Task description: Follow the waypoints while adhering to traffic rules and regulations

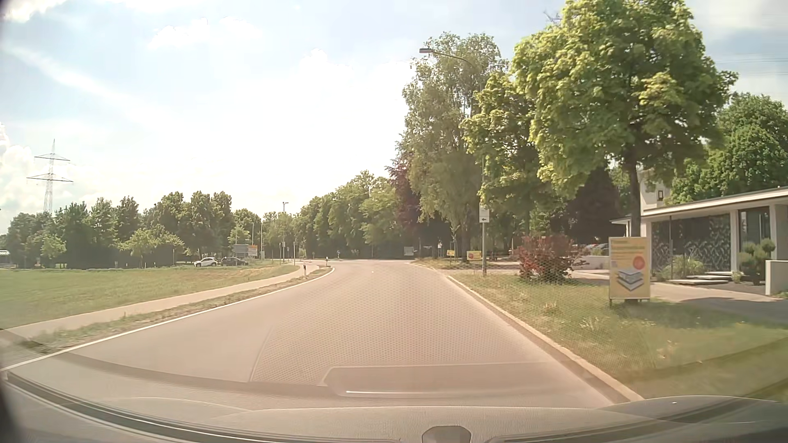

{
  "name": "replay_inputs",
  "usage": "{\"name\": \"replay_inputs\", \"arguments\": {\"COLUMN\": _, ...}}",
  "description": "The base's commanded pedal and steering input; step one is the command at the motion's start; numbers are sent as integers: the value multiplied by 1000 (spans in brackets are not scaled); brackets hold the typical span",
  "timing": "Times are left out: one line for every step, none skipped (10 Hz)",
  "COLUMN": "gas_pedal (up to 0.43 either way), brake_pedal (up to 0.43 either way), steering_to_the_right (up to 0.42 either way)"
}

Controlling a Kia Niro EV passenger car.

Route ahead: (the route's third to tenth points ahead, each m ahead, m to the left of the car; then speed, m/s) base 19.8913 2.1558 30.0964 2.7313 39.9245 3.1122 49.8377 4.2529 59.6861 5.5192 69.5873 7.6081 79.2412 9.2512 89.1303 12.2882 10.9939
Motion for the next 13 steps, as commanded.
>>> {"name": "replay_inputs", "arguments": {"gas_pedal": 138, "brake_pedal": 0, "steering_to_the_right": 0}}
{"name": "replay_inputs", "arguments": {"gas_pedal": 138, "brake_pedal": 0, "steering_to_the_right": -1}}
{"name": "replay_inputs", "arguments": {"gas_pedal": 138, "brake_pedal": 0, "steering_to_the_right": -1}}
{"name": "replay_inputs", "arguments": {"gas_pedal": 130, "brake_pedal": 0, "steering_to_the_right": -1}}
{"name": "replay_inputs", "arguments": {"gas_pedal": 130, "brake_pedal": 0, "steering_to_the_right": -1}}
{"name": "replay_inputs", "arguments": {"gas_pedal": 130, "brake_pedal": 0, "steering_to_the_right": -1}}
{"name": "replay_inputs", "arguments": {"gas_pedal": 130, "brake_pedal": 0, "steering_to_the_right": -3}}
{"name": "replay_inputs", "arguments": {"gas_pedal": 130, "brake_pedal": 0, "steering_to_the_right": -4}}
{"name": "replay_inputs", "arguments": {"gas_pedal": 130, "brake_pedal": 0, "steering_to_the_right": -5}}
{"name": "replay_inputs", "arguments": {"gas_pedal": 130, "brake_pedal": 0, "steering_to_the_right": -7}}
{"name": "replay_inputs", "arguments": {"gas_pedal": 130, "brake_pedal": 0, "steering_to_the_right": -7}}
{"name": "replay_inputs", "arguments": {"gas_pedal": 130, "brake_pedal": 0, "steering_to_the_right": -8}}
{"name": "replay_inputs", "arguments": {"gas_pedal": 130, "brake_pedal": 0, "steering_to_the_right": -10}}
